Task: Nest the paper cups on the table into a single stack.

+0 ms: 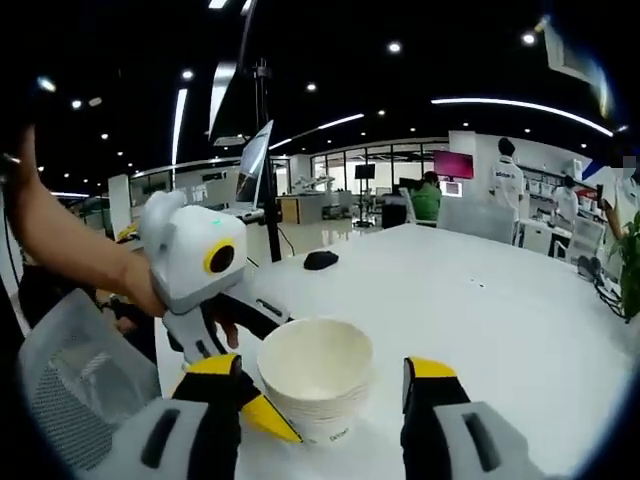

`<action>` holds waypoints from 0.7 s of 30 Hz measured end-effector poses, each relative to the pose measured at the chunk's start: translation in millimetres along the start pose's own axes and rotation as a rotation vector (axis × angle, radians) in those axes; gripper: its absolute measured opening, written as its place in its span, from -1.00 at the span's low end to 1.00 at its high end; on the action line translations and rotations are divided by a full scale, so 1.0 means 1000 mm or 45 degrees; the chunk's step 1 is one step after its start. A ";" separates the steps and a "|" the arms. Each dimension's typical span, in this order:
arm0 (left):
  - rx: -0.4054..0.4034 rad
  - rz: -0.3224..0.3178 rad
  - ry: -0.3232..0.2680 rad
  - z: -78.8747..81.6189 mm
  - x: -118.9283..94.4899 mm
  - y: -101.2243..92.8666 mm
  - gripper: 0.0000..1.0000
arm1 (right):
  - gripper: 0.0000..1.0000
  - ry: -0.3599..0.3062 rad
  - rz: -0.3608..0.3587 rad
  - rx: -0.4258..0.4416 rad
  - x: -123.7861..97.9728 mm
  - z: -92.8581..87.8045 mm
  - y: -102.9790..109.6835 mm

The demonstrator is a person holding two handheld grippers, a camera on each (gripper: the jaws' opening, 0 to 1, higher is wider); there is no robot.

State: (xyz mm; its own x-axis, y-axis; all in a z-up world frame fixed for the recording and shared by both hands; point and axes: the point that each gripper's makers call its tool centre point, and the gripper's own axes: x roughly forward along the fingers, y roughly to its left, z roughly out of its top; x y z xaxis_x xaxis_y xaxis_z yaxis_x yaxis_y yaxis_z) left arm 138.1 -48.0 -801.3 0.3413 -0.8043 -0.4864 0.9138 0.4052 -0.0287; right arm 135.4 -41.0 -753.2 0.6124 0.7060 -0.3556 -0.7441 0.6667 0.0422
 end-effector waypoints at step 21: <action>0.048 -0.002 0.017 0.008 0.001 0.005 -0.18 | -0.07 0.009 0.002 0.007 0.007 0.000 -0.006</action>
State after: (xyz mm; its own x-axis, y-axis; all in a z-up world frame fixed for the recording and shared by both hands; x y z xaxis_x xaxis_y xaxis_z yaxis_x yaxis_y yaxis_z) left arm 145.0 -49.7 -794.6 0.3372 -0.7991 -0.4978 0.9220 0.3872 0.0030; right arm 143.9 -40.3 -756.1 0.6091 0.7055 -0.3623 -0.7437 0.6668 0.0479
